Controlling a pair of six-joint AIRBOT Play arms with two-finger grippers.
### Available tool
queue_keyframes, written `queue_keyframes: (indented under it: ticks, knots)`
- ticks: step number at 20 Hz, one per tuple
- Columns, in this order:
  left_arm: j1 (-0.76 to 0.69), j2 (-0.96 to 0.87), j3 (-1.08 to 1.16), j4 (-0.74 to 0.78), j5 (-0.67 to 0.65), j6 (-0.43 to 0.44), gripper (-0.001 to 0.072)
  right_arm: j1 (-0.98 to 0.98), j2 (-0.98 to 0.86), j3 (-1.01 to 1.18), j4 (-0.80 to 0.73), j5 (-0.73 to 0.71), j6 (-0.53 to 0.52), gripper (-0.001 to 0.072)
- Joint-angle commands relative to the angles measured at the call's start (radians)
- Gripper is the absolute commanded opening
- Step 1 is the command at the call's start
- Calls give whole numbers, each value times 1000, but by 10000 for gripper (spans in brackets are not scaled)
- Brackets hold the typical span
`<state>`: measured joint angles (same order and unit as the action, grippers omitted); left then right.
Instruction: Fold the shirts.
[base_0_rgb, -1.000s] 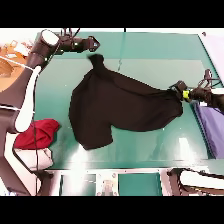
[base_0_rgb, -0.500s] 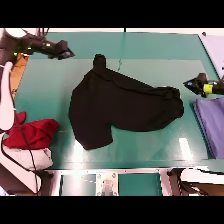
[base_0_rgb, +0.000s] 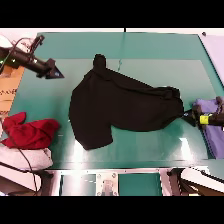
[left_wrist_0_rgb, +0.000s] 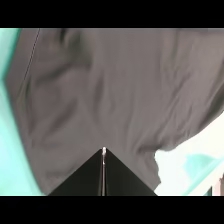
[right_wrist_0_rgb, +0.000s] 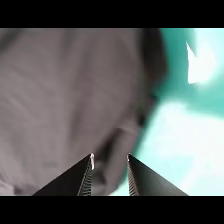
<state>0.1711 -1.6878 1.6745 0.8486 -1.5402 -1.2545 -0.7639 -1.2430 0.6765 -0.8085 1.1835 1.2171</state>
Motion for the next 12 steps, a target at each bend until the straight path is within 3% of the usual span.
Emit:
queue_keyframes:
  ticks: [1,6,7,8,9,12]
  knots:
    - [53,102,-235,19,61,34,19,18,-8,-90,-19,-84,1,275]
    - [97,163,-407,62,122,24,20,124,-103,-89,59,-224,-16,260]
    - [97,163,-414,64,130,16,19,143,-120,-84,95,-247,-45,200]
    - [97,163,-417,66,139,4,19,159,-128,-79,126,-256,-69,55]
    - [97,163,-417,65,146,2,19,164,-128,-71,133,-248,-74,25]
    - [97,163,-417,65,153,3,20,144,-75,-47,92,-112,-30,24]
